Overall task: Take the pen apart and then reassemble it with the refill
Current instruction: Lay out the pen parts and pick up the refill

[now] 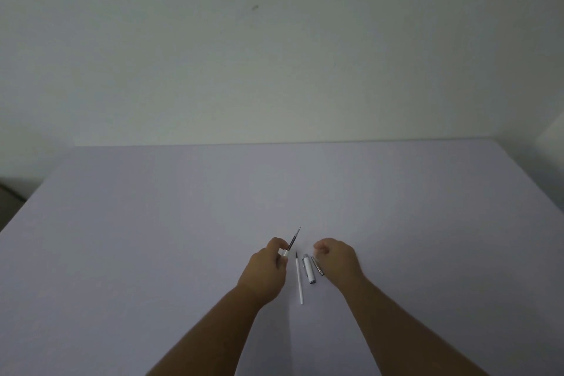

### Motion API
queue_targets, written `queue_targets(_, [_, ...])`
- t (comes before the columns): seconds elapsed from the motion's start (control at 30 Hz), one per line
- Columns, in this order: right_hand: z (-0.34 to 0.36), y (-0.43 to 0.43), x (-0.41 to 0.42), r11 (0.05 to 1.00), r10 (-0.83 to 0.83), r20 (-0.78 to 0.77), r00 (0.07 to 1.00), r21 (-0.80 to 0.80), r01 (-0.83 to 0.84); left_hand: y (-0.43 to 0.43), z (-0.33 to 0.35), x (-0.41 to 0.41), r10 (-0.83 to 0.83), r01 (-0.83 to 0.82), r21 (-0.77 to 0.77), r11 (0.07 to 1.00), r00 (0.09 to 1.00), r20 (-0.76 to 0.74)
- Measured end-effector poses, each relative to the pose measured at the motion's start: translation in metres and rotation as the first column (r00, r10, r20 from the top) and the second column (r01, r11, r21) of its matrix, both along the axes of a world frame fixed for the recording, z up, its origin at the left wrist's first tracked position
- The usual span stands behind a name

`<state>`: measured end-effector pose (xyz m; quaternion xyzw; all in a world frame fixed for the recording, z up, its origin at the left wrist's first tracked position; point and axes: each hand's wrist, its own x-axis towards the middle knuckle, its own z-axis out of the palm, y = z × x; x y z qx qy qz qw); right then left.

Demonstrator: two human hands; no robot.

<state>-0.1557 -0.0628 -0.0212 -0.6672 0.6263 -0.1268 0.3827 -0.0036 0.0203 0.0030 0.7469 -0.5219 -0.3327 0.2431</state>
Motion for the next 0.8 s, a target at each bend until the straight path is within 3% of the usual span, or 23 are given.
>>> queue_targets(0.07, [0.016, -0.002, 0.004, 0.98, -0.151, 0.33, 0.932, 0.176, 0.097, -0.002, 0.001, -0.001, 0.004, -0.004, -0.002, 1.0, 1.0, -0.003])
queue_targets(0.13, [0.032, -0.003, 0.008, 0.932, -0.226, 0.533, 0.816, 0.362, 0.022, -0.004, 0.003, -0.004, 0.0, 0.0, -0.015, 1.0, 1.0, 0.001])
queue_targets(0.23, [0.043, -0.003, 0.014, 0.906, -0.155, 0.573, 0.805, 0.407, -0.115, -0.006, 0.005, -0.009, -0.015, 0.015, -0.038, 0.999, 1.0, 0.0])
queue_targets(0.3, [0.043, -0.005, 0.018, 0.905, -0.193, 0.595, 0.78, 0.414, -0.092, -0.007, 0.006, -0.011, -0.021, 0.021, -0.036, 0.999, 1.0, -0.005])
queue_targets(0.43, [0.043, -0.023, 0.011, 0.846, -0.518, 0.677, 0.523, 0.496, 0.196, -0.005, 0.003, -0.007, -0.013, 0.013, -0.01, 1.0, 1.0, -0.003])
queue_targets(0.47, [0.04, -0.027, 0.007, 0.834, -0.546, 0.652, 0.526, 0.486, 0.263, -0.004, 0.002, -0.005, -0.006, 0.006, -0.004, 1.0, 1.0, -0.007])
queue_targets(0.5, [0.036, -0.03, 0.002, 0.842, -0.535, 0.6, 0.594, 0.442, 0.311, -0.003, 0.001, -0.004, 0.003, -0.003, -0.001, 1.0, 1.0, -0.013])
queue_targets(0.53, [0.03, -0.031, -0.003, 0.872, -0.48, 0.498, 0.723, 0.358, 0.333, -0.002, -0.001, -0.002, 0.011, -0.011, -0.001, 1.0, 1.0, -0.019])
queue_targets(0.6, [0.02, -0.028, -0.011, 0.96, -0.249, 0.149, 0.957, 0.167, 0.224, -0.001, -0.003, -0.001, 0.024, -0.024, -0.005, 1.0, 1.0, -0.019])
queue_targets(0.67, [0.012, -0.022, -0.014, 0.988, -0.093, -0.07, 0.993, 0.113, 0.1, -0.002, -0.005, 0.0, 0.035, -0.035, 0.005, 0.999, 0.999, -0.008])
queue_targets(0.8, [0.002, -0.016, -0.015, 0.989, -0.069, -0.102, 0.992, 0.121, 0.081, -0.003, -0.009, 0.0, 0.027, -0.028, 0.024, 0.999, 0.999, 0.039])
